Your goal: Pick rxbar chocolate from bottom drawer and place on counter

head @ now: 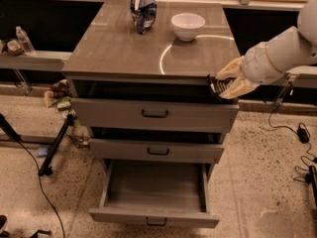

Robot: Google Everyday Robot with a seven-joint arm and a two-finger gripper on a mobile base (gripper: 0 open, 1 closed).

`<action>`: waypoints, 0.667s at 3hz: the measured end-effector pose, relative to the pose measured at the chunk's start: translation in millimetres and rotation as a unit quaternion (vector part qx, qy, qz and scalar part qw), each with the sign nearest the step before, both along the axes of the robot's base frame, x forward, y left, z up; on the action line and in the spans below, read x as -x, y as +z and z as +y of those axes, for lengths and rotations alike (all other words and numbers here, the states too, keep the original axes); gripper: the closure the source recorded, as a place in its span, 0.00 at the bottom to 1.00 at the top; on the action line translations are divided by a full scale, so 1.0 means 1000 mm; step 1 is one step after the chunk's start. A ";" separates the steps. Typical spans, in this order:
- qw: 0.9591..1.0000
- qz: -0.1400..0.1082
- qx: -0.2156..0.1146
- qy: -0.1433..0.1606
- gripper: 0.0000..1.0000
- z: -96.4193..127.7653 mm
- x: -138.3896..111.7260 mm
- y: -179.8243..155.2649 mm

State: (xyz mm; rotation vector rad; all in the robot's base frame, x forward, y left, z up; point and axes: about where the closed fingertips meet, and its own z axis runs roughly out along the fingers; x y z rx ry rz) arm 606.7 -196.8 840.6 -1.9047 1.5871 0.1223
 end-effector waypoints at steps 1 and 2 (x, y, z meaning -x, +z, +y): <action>1.000 -0.010 0.007 -0.003 1.00 -0.001 -0.006 0.006; 0.999 -0.037 0.018 0.004 1.00 -0.002 -0.030 0.033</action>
Offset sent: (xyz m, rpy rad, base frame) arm 0.0462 -0.0122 0.0636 -0.0652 -0.1298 0.0022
